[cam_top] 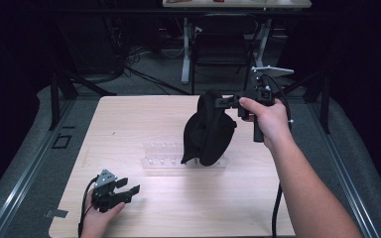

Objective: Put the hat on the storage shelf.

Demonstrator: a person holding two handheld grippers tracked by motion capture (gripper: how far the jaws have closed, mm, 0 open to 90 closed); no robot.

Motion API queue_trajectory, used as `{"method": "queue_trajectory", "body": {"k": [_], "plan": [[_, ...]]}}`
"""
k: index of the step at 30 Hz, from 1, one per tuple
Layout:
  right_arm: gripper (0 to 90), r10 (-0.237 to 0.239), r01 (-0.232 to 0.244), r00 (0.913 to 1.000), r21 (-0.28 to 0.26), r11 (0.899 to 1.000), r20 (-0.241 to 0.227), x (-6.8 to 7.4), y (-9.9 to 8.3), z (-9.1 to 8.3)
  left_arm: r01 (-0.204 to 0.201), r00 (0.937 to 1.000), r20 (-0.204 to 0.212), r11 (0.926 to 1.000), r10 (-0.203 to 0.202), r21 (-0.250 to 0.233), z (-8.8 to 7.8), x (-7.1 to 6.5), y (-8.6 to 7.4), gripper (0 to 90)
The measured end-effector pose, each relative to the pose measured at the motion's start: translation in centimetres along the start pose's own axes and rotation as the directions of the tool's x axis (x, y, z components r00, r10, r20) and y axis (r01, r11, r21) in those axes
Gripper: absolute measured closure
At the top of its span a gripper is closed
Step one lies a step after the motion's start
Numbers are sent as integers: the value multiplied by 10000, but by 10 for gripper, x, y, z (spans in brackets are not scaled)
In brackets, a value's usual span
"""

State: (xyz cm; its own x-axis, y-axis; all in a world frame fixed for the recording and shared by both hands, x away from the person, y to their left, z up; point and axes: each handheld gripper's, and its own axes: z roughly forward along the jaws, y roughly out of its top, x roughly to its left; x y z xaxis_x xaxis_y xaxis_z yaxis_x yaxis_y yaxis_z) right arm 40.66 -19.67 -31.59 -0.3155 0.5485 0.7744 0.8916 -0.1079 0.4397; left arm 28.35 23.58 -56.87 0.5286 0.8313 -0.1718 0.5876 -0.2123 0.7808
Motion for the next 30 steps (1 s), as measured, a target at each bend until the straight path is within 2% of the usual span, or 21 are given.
{"method": "queue_trajectory", "body": {"k": [3, 10, 18, 27, 30], "plan": [[883, -49, 49, 10000, 44, 10000, 64, 0, 0, 2, -31, 10000, 30, 10000, 31, 29, 0, -1, 0, 394], [882, -56, 56, 9999, 11, 10000, -154, -1, -3, 6, -80, 9999, 67, 9999, 81, -73, 1, -5, 1, 402], [882, 17, -19, 9991, -43, 10000, -413, 0, -6, 11, -288, 9990, 347, 9994, 294, -175, 2, -15, 6, 428], [882, 115, -113, 9975, 34, 9999, -698, 6, -6, 22, -1030, 9933, 504, 9943, 1044, -292, 5, -31, 20, 472], [881, 141, -143, 9973, -25, 9999, -727, 8, -6, 26, -1092, 9919, 605, 9930, 1119, -455, 3, -35, 26, 485]]}}
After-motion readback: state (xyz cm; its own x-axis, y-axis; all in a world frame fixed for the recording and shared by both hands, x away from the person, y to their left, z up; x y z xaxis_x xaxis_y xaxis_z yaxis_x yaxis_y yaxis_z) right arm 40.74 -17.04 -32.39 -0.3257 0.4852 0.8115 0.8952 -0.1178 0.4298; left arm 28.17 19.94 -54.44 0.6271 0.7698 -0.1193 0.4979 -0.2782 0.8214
